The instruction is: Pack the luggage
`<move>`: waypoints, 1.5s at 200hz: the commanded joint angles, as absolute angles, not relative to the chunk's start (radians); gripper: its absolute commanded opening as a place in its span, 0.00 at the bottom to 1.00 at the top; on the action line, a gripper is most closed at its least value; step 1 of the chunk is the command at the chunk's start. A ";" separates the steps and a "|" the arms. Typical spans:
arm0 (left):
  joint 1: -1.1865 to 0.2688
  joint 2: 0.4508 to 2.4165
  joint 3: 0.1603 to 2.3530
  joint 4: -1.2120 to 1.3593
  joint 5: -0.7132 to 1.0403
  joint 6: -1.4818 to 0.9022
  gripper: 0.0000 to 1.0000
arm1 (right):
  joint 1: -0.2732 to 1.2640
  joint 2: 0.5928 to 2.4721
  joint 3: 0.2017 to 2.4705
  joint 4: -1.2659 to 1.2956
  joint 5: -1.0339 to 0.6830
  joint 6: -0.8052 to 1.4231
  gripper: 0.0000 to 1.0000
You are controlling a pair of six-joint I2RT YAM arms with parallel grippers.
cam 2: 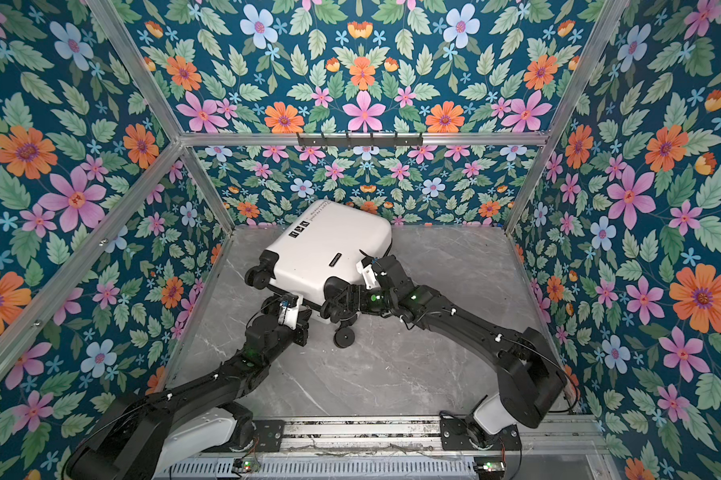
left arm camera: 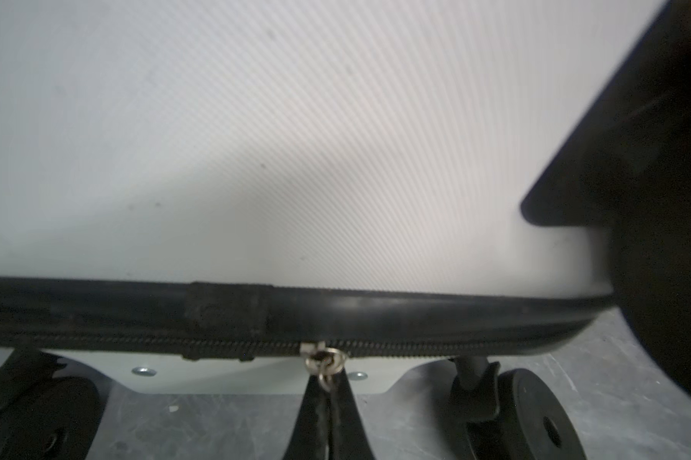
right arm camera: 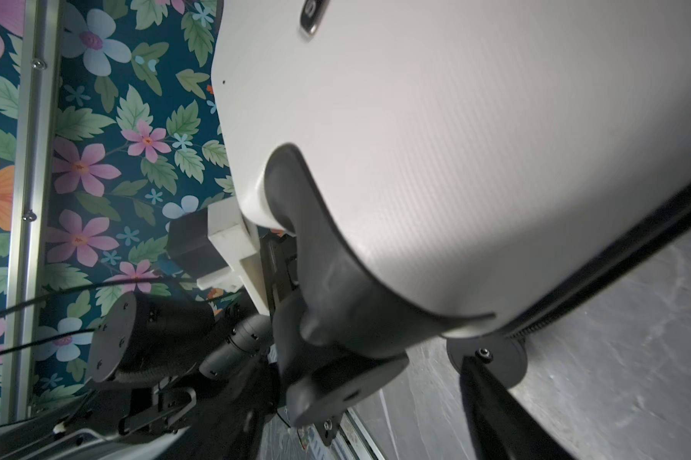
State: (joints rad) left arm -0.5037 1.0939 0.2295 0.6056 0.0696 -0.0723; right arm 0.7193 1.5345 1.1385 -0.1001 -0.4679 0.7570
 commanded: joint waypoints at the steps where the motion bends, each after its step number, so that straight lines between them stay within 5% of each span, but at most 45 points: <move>1: -0.503 1.089 0.246 0.622 0.107 -0.071 0.00 | 0.735 1.565 1.175 -0.054 -0.487 0.781 0.74; 127: -0.580 0.989 0.302 0.417 0.239 -0.026 0.00 | 0.790 1.726 1.344 -0.058 -0.471 0.784 0.58; 212: -0.741 1.005 0.279 0.486 0.160 -0.089 0.00 | 0.843 1.791 1.453 -0.087 -0.429 0.784 0.57; 300: -0.744 0.736 0.295 0.196 0.171 -0.082 0.00 | 0.810 1.773 1.504 -0.131 -0.402 0.761 0.56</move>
State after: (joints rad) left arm -0.7231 0.7731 0.2741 0.1719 -0.1535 -0.1165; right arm 0.8093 1.7611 1.4673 -0.3180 -0.4480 0.7822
